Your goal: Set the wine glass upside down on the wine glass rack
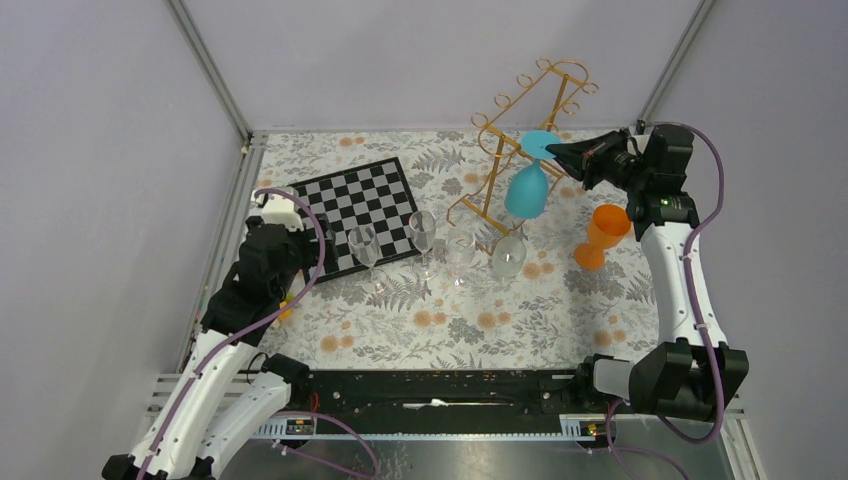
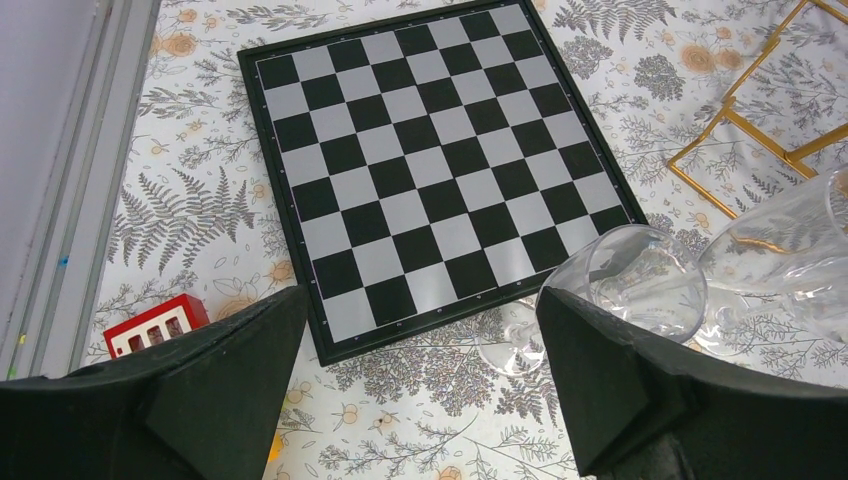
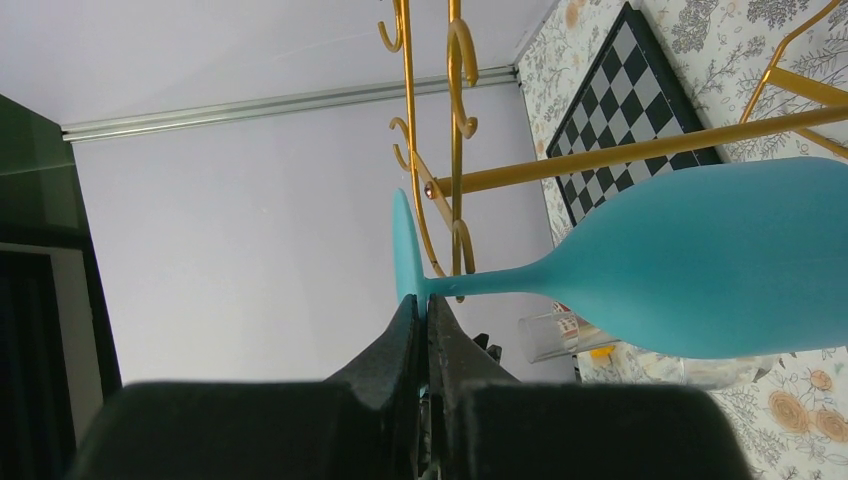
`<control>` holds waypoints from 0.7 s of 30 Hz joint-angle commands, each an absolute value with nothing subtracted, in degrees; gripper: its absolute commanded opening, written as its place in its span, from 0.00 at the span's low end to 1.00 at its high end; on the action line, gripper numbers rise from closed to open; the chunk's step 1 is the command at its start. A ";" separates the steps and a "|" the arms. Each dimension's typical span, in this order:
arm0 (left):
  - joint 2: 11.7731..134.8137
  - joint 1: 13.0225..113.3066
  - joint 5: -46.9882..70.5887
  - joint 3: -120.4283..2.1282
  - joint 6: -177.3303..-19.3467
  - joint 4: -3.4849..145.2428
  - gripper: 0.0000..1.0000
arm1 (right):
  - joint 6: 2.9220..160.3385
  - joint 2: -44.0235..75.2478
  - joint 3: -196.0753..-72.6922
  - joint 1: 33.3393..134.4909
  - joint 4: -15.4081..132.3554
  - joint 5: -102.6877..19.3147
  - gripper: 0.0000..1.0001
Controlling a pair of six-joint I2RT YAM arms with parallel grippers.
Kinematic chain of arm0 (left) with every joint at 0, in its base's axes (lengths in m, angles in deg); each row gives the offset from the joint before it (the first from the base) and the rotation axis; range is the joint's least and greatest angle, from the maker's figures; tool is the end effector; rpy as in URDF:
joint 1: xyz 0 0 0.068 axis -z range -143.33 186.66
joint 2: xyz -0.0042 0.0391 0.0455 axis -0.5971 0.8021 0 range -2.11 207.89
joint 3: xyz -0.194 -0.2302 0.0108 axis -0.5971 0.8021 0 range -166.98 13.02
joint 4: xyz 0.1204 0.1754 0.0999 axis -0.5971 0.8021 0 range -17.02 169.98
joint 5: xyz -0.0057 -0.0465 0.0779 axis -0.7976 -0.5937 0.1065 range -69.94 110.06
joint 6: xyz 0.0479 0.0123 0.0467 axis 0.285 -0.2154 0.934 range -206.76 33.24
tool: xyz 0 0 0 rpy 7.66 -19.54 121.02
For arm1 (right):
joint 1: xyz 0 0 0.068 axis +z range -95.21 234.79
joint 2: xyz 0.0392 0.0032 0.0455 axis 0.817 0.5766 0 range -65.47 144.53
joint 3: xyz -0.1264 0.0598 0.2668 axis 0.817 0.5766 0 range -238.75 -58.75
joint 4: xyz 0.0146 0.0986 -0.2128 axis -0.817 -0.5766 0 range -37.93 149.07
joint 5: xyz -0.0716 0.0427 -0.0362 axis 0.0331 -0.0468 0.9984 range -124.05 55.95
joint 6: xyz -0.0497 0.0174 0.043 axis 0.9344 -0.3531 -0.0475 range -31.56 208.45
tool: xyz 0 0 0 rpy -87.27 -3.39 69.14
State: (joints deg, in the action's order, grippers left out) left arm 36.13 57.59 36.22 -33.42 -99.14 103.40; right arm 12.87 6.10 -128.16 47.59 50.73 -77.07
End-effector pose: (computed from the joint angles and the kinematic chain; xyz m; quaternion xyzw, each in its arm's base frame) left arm 0.1105 -0.0260 0.3374 -0.0169 0.8254 -0.0464 0.5623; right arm 0.2606 0.0047 0.4228 0.2970 0.6917 0.5675 0.3337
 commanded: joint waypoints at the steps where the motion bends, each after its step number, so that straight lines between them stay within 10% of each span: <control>1: 35.66 57.32 37.09 -36.02 -99.94 101.99 0.99 | 11.97 6.42 -127.99 47.40 54.64 -77.96 0.00; 21: 35.55 57.32 37.29 -35.03 -100.56 102.16 0.99 | 10.63 4.31 -126.63 47.49 55.34 -78.17 0.00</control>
State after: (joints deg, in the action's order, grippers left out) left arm 36.13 57.59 36.40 -33.48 -100.15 103.81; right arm 11.41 6.60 -126.36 47.59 52.30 -77.05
